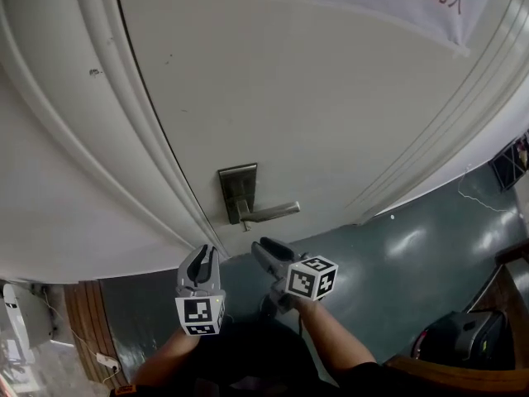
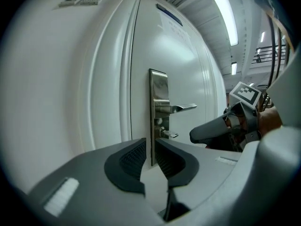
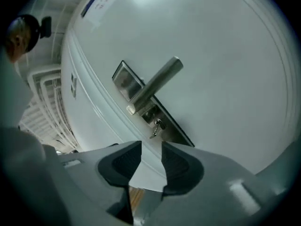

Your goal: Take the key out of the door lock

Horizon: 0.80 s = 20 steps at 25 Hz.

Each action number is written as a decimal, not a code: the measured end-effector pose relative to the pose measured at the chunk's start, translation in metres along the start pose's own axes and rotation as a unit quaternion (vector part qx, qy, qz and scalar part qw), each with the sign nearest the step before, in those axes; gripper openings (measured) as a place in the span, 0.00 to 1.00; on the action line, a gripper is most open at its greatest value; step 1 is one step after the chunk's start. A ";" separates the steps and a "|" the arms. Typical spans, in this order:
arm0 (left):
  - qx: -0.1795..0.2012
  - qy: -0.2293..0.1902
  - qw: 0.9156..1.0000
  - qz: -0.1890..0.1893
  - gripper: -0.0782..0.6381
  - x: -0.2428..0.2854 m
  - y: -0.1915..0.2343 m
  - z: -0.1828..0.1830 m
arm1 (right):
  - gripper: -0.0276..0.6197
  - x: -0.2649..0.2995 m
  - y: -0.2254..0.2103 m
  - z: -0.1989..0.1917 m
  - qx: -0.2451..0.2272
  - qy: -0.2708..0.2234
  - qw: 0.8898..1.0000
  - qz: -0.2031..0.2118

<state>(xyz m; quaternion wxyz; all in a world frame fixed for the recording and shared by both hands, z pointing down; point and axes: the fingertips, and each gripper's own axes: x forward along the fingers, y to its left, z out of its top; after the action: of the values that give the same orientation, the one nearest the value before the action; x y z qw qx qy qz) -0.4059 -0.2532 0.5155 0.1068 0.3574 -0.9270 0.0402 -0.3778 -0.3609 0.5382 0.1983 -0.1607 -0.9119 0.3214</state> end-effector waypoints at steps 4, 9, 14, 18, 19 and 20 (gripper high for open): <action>0.018 0.012 0.999 0.027 0.22 0.005 0.008 -0.011 | 0.22 0.021 -0.004 0.002 0.084 0.000 0.995 0.058; 0.022 0.017 0.998 0.051 0.21 0.006 0.013 -0.014 | 0.22 0.041 -0.003 0.007 0.165 0.001 0.980 0.112; 0.024 0.020 0.997 0.066 0.20 0.004 0.017 -0.014 | 0.22 0.055 0.001 0.015 0.202 0.003 0.969 0.139; 0.024 0.022 0.997 0.072 0.19 0.001 0.018 -0.015 | 0.17 0.062 -0.001 0.021 0.222 0.001 0.964 0.143; 0.024 0.022 0.997 0.074 0.19 0.001 0.019 -0.015 | 0.15 0.063 -0.002 0.021 0.226 0.002 0.964 0.142; 0.024 0.023 0.997 0.076 0.19 0.001 0.021 -0.015 | 0.12 0.065 -0.003 0.021 0.231 0.003 0.963 0.142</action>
<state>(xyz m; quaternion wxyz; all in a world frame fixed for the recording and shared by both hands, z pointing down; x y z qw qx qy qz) -0.4178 -0.2362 0.5308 0.1158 0.2874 -0.9476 0.0782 -0.4444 -0.3469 0.5412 0.1846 -0.2397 -0.7802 0.5474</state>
